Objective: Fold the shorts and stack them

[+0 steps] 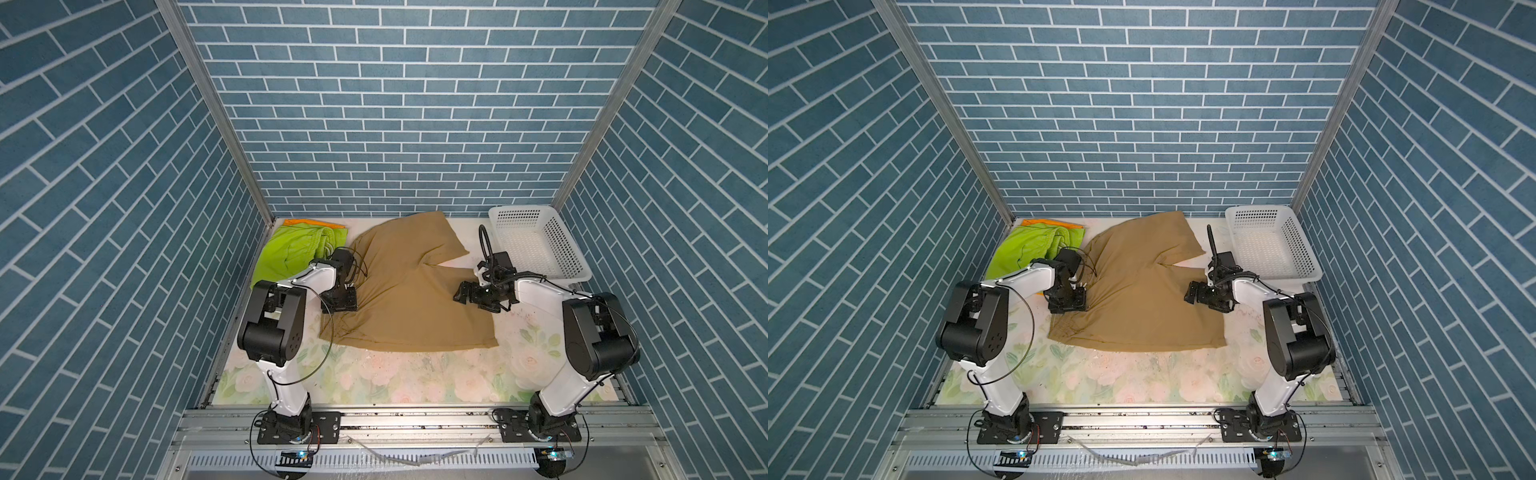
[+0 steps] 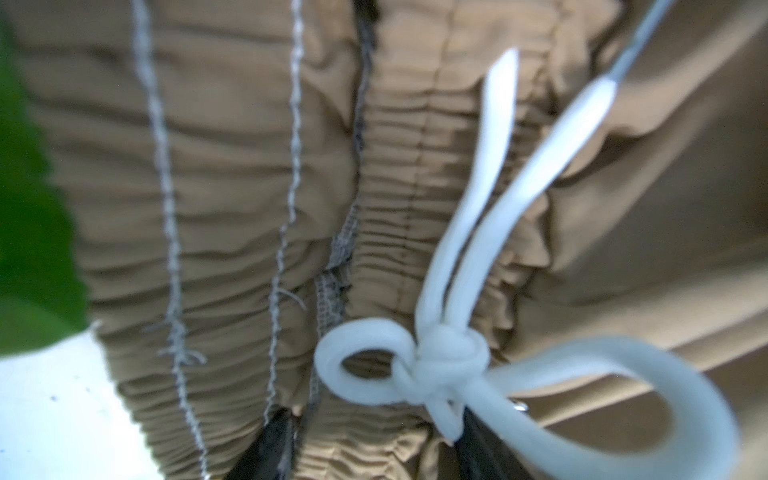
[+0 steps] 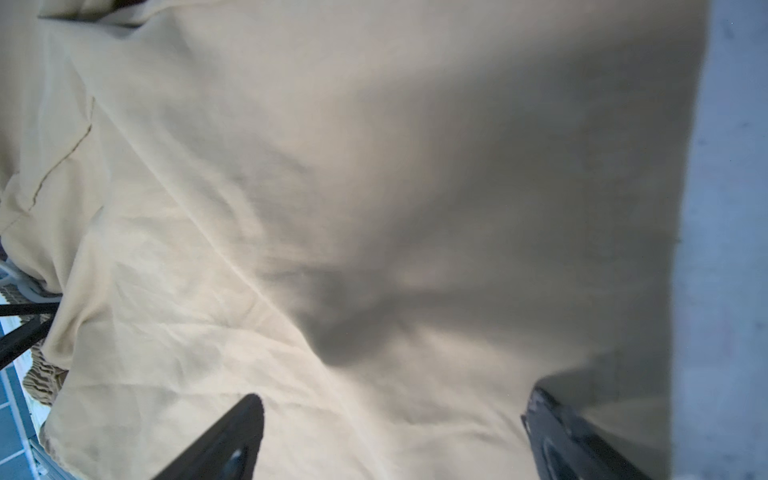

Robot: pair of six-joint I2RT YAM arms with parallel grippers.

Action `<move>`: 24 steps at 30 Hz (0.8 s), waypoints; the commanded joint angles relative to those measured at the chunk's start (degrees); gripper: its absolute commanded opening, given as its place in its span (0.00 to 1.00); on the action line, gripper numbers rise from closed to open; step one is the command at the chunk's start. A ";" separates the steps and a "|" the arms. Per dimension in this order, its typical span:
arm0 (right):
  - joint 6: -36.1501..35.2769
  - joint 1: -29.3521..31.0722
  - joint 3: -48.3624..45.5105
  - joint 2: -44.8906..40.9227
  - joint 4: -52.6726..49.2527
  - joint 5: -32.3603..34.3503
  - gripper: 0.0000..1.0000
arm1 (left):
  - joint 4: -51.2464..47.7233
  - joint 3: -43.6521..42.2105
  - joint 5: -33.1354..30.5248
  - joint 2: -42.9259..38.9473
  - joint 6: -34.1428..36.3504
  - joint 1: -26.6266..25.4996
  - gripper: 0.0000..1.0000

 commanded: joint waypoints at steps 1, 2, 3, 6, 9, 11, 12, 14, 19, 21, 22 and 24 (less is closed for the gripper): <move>0.18 -0.53 -0.70 -1.89 0.96 -0.46 0.99 | -2.95 -1.17 2.66 1.97 0.24 -0.26 0.50; 0.17 -0.69 -0.91 -2.11 0.98 -0.45 0.99 | -2.95 -1.33 2.80 1.80 0.22 -0.26 0.45; 0.15 -0.86 -1.03 -2.12 1.00 -0.45 0.98 | -3.12 -1.35 2.95 1.47 0.26 -0.26 0.39; 0.03 -1.46 -1.58 -2.43 1.36 -0.62 0.98 | -3.89 -0.96 3.15 0.15 0.11 -0.26 0.22; -0.27 -2.67 -2.33 -2.62 1.00 -0.19 0.98 | -3.92 -0.33 4.79 -2.47 -1.04 -0.26 0.13; -0.11 -4.37 -3.26 -2.99 0.88 -0.18 0.98 | -4.76 0.50 5.66 -3.78 -1.52 -0.26 0.13; -0.02 -5.30 -3.89 -3.32 0.52 0.10 0.98 | -5.59 0.95 5.72 -4.30 -1.33 -0.26 0.13; -0.22 -6.58 -5.06 -4.38 -0.42 1.65 0.98 | -7.79 1.59 4.88 -5.15 -0.62 -0.17 0.11; -0.86 -8.00 -8.07 -7.00 -1.51 5.18 0.98 | -9.12 -1.37 2.92 -9.05 0.48 2.43 0.00; -0.68 -8.05 -8.82 -6.65 -1.05 5.41 0.98 | -8.01 -3.35 4.00 -10.13 0.15 4.00 0.00; -0.42 -8.01 -9.17 -6.33 -0.54 5.04 0.98 | -7.43 -4.19 4.77 -10.26 0.06 4.61 0.00; 0.36 -8.01 -9.81 -5.44 1.09 3.65 0.95 | -6.38 -5.68 6.15 -10.09 -0.32 5.18 0.00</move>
